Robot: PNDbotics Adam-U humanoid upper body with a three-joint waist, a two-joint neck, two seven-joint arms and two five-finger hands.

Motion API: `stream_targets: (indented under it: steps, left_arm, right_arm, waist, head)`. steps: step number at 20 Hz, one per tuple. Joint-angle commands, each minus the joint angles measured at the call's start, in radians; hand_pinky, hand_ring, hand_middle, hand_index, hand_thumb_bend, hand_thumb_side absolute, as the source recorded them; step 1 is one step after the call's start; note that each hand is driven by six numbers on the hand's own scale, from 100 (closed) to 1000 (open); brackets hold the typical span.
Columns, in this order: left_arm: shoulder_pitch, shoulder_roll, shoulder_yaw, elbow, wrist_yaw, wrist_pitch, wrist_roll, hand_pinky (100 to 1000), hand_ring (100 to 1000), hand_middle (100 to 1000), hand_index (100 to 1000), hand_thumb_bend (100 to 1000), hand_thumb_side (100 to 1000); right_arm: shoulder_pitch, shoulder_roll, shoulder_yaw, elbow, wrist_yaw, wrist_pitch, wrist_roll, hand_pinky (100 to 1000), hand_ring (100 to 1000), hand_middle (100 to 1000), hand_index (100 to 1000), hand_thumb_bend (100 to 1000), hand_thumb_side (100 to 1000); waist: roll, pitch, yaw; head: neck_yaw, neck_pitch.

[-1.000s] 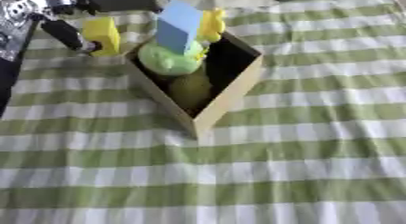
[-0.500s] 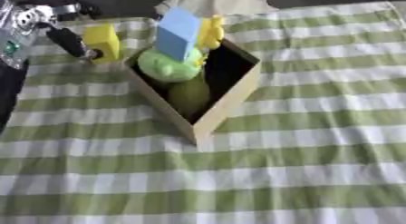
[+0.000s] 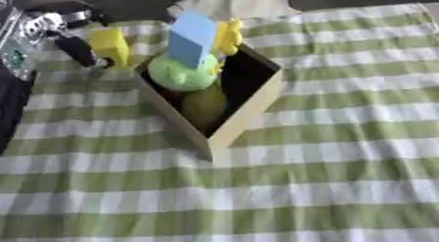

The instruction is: Pick up objects on the table and place them in the box.

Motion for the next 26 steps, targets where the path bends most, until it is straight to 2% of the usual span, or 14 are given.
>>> stream_targets:
  steps: [1,7,16,18,22,26]
  left_arm:
    - [-0.015,0.032,0.011,-0.004,0.004,0.003,0.006,957,1000,863,949,399,161]
    - [-0.01,0.033,0.012,0.007,0.001,0.013,0.004,935,1000,829,936,355,111]
    - [-0.012,0.031,0.015,0.002,0.016,0.019,0.043,846,868,629,825,196,100]
    - [-0.014,0.031,0.016,-0.001,0.02,0.019,0.063,823,829,585,787,153,100]
    - [-0.016,0.032,0.013,-0.023,0.03,0.011,0.124,785,772,521,734,124,100]
    - [-0.017,0.043,-0.02,-0.106,0.058,-0.021,0.148,771,748,504,721,100,100]
  right_arm:
    - [-0.021,-0.021,-0.013,-0.007,-0.007,0.001,-0.006,950,874,728,786,100,557]
    - [-0.028,-0.017,-0.013,-0.003,-0.01,-0.001,-0.004,952,875,729,787,100,559]
    - [-0.025,-0.012,-0.014,0.003,-0.013,-0.003,-0.003,953,876,730,788,100,565]
    - [-0.023,-0.011,-0.015,0.005,-0.012,-0.004,-0.003,953,876,730,788,100,559]
    - [-0.017,-0.01,-0.017,0.009,-0.01,-0.005,-0.003,953,877,730,788,100,557]
    - [0.003,-0.013,-0.023,0.014,-0.009,-0.003,-0.009,953,876,730,788,100,556]
  waist:
    - [0.008,-0.007,-0.003]
    - [0.008,0.001,-0.009]
    - [0.008,-0.003,-0.01]
    - [0.007,-0.006,-0.009]
    - [0.005,-0.019,-0.004]
    - [-0.003,-0.045,0.018]
  head:
    - [0.006,-0.016]
    - [0.01,-0.018]
    - [0.01,-0.012]
    - [0.01,-0.009]
    - [0.007,-0.001]
    - [-0.013,0.026]
